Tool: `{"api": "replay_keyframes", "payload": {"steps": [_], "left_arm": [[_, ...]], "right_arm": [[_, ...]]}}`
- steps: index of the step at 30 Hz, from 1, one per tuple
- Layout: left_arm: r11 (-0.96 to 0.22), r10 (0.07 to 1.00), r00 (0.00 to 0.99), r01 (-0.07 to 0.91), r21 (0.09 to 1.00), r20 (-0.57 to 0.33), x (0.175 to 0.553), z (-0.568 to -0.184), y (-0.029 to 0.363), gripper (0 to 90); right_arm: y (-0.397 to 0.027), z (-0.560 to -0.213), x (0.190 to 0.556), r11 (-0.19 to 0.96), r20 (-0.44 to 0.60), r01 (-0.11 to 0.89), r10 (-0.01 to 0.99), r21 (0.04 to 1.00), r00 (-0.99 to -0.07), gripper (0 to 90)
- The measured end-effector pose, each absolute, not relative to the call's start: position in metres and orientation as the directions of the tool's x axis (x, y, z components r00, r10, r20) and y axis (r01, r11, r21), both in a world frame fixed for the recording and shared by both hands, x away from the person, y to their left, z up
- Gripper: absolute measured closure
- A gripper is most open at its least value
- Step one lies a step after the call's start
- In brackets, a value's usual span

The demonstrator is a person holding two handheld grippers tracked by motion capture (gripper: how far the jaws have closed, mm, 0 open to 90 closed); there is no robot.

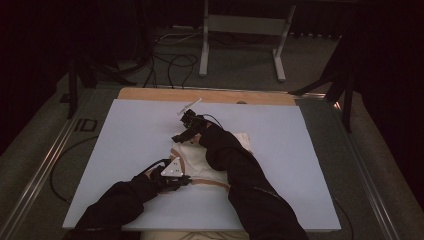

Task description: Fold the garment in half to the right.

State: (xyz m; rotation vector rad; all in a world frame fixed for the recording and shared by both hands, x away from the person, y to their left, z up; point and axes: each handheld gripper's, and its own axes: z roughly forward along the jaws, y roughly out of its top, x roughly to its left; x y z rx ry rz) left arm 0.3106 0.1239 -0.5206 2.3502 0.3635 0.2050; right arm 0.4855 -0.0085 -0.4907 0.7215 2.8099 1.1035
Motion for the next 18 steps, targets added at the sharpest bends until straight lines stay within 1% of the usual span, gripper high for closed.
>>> {"api": "replay_keyframes", "payload": {"steps": [2,4,7,14,16,17,18], "left_arm": [[-0.687,0.318,0.947,0.200,0.698,0.041,0.311,-0.521,0.124,85.9],[-0.675,0.327,0.945,0.214,0.706,0.026,0.311,-0.521,0.124,86.1],[-0.673,0.329,0.944,0.218,0.706,0.023,0.311,-0.521,0.124,86.2],[-0.673,0.326,0.945,0.218,0.707,0.019,0.311,-0.521,0.125,86.5],[-0.675,0.324,0.946,0.214,0.706,0.023,0.311,-0.521,0.124,86.6],[-0.674,0.325,0.945,0.216,0.706,0.022,0.311,-0.521,0.124,86.5],[-0.675,0.324,0.946,0.216,0.705,0.021,0.311,-0.521,0.125,86.5]], "right_arm": [[-0.005,-0.491,0.488,0.639,0.141,0.411,0.430,0.650,-0.892,18.1],[-0.001,-0.491,0.491,0.640,0.126,0.413,0.445,0.649,-0.887,28.2],[0.002,-0.493,0.495,0.636,0.124,0.428,0.465,0.642,-0.877,38.4],[0.011,-0.500,0.500,0.648,0.112,0.437,0.479,0.624,-0.871,47.2],[0.013,-0.502,0.500,0.659,0.101,0.439,0.485,0.611,-0.869,51.5],[0.014,-0.503,0.500,0.661,0.101,0.436,0.481,0.611,-0.871,51.8],[0.015,-0.504,0.500,0.665,0.098,0.436,0.482,0.607,-0.871,53.9]]}}
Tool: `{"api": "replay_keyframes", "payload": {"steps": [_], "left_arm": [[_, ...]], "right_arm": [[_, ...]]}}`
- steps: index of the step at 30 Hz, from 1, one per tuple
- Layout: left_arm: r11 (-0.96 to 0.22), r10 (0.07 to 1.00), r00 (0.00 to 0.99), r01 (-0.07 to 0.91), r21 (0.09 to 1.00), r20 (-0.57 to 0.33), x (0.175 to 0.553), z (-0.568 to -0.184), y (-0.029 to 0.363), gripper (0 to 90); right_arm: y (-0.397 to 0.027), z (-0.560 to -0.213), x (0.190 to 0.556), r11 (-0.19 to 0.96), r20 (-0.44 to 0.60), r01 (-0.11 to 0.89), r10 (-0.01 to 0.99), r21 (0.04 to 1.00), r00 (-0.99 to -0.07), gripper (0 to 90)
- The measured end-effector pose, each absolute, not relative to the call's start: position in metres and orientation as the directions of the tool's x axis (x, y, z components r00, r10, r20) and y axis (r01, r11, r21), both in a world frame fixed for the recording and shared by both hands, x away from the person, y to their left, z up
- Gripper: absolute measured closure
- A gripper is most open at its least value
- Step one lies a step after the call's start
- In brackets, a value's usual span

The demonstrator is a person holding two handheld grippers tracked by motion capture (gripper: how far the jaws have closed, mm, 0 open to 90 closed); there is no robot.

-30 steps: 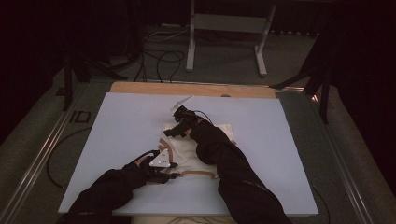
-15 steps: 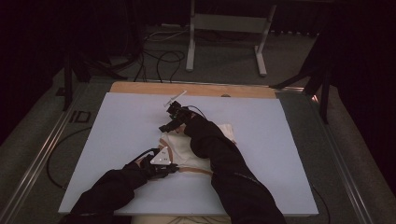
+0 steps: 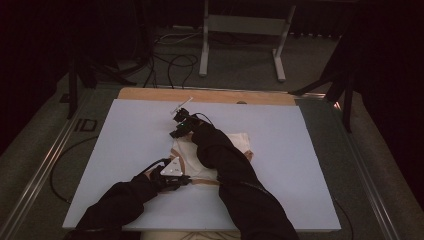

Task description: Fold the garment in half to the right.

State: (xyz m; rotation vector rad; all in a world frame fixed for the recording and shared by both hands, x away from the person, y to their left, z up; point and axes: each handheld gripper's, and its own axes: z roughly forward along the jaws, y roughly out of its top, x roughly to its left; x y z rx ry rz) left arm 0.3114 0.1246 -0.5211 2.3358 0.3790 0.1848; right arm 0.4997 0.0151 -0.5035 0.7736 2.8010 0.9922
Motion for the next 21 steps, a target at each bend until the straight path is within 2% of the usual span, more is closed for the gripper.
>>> {"api": "replay_keyframes", "payload": {"steps": [7,9,10,12,21], "left_arm": [[-0.677,0.323,0.946,0.215,0.704,0.022,0.311,-0.521,0.124,86.6],[-0.678,0.322,0.946,0.215,0.703,0.021,0.312,-0.521,0.124,86.6],[-0.679,0.321,0.947,0.214,0.702,0.022,0.312,-0.521,0.124,86.6],[-0.687,0.316,0.948,0.208,0.696,0.028,0.312,-0.520,0.124,86.7],[-0.678,0.308,0.951,0.206,0.706,0.017,0.311,-0.516,0.123,87.0]], "right_arm": [[0.021,-0.510,0.495,0.721,0.048,0.402,0.457,0.564,-0.888,66.0],[0.023,-0.510,0.494,0.728,0.031,0.388,0.451,0.565,-0.892,73.4],[0.023,-0.509,0.493,0.732,0.030,0.385,0.448,0.562,-0.894,80.6],[0.025,-0.508,0.493,0.744,0.002,0.372,0.446,0.555,-0.895,86.6],[0.018,-0.499,0.491,0.715,0.025,0.375,0.448,0.590,-0.894,88.2]]}}
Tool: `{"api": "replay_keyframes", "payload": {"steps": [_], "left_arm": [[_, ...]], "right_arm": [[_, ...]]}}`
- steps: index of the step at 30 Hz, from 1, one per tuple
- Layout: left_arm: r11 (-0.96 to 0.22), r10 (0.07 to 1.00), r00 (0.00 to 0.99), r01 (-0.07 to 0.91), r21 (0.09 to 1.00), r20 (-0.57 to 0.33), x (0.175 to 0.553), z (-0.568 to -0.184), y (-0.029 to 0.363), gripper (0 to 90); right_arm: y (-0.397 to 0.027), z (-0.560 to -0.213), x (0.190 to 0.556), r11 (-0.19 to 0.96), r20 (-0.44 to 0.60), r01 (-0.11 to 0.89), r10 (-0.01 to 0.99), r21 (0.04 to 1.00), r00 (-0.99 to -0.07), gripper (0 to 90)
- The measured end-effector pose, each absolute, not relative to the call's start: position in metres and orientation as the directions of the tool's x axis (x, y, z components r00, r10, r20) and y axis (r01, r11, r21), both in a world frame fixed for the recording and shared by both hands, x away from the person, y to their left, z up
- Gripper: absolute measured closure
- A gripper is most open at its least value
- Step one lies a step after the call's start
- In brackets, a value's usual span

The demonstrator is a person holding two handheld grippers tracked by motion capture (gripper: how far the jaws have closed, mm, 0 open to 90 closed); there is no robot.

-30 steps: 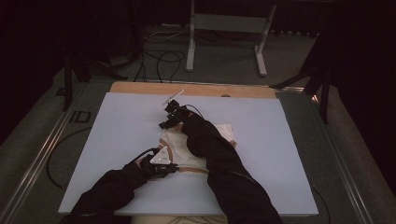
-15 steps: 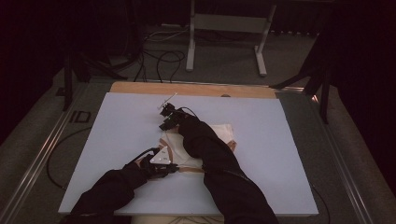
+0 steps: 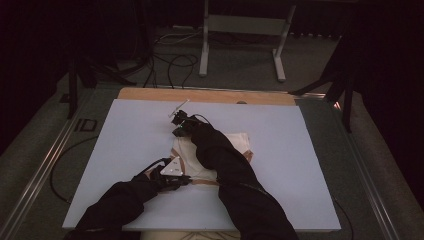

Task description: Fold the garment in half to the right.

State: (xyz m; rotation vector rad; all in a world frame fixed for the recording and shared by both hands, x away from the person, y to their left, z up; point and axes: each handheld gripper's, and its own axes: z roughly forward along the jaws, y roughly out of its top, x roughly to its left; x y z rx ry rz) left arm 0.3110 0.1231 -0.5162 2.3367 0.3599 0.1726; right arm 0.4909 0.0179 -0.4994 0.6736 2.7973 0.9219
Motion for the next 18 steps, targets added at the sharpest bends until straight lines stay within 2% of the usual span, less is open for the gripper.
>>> {"api": "replay_keyframes", "payload": {"steps": [18], "left_arm": [[-0.693,0.259,0.965,0.162,0.703,0.034,0.309,-0.500,0.112,87.2]], "right_arm": [[-0.002,-0.474,0.479,0.672,0.037,0.347,0.430,0.654,-0.902,88.4]]}}
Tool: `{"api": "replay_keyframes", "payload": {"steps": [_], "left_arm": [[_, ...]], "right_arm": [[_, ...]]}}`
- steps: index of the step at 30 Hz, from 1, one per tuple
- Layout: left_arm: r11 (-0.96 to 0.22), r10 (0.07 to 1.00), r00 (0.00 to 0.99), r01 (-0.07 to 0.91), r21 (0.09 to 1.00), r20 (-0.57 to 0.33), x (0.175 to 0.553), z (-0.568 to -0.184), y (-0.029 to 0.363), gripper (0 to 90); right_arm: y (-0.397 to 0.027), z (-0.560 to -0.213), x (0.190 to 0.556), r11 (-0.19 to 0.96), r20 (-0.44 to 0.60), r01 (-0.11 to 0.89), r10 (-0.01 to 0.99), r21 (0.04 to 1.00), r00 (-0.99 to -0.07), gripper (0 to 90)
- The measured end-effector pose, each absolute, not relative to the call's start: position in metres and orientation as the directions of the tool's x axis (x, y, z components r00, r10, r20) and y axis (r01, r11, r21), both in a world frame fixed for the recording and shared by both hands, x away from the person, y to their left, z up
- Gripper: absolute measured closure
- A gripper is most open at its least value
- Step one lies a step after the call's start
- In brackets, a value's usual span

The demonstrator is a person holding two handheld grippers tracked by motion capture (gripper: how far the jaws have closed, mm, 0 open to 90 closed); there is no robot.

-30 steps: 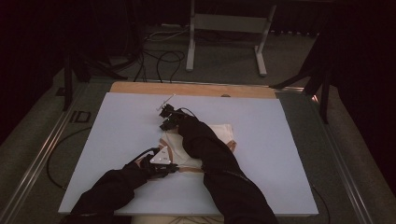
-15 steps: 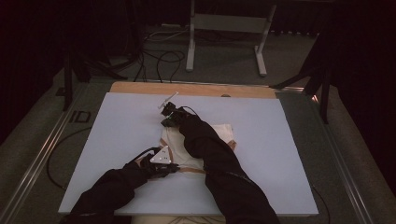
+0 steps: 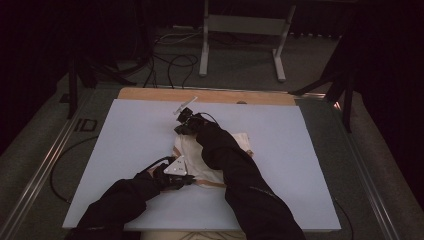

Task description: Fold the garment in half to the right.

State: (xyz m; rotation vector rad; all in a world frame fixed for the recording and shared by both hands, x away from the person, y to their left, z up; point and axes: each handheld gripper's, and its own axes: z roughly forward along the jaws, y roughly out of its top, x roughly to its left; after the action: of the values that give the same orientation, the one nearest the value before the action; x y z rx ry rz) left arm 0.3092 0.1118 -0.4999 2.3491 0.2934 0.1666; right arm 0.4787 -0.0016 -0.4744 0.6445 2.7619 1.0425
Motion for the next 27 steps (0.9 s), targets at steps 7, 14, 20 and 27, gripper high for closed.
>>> {"api": "replay_keyframes", "payload": {"steps": [7,14,20,27], "left_arm": [[-0.705,0.240,0.969,0.135,0.696,0.054,0.309,-0.493,0.108,87.2],[-0.715,0.220,0.973,0.107,0.691,0.077,0.308,-0.484,0.103,87.2],[-0.728,0.193,0.976,0.073,0.682,0.101,0.307,-0.477,0.096,87.2],[-0.731,0.170,0.978,0.046,0.680,0.117,0.308,-0.472,0.086,87.2]], "right_arm": [[-0.011,-0.464,0.474,0.657,0.028,0.335,0.432,0.675,-0.902,88.4],[-0.025,-0.453,0.470,0.638,0.019,0.325,0.438,0.698,-0.899,88.4],[-0.042,-0.444,0.468,0.615,0.014,0.323,0.453,0.720,-0.892,88.4],[-0.066,-0.439,0.467,0.592,0.012,0.335,0.482,0.733,-0.876,88.4]]}}
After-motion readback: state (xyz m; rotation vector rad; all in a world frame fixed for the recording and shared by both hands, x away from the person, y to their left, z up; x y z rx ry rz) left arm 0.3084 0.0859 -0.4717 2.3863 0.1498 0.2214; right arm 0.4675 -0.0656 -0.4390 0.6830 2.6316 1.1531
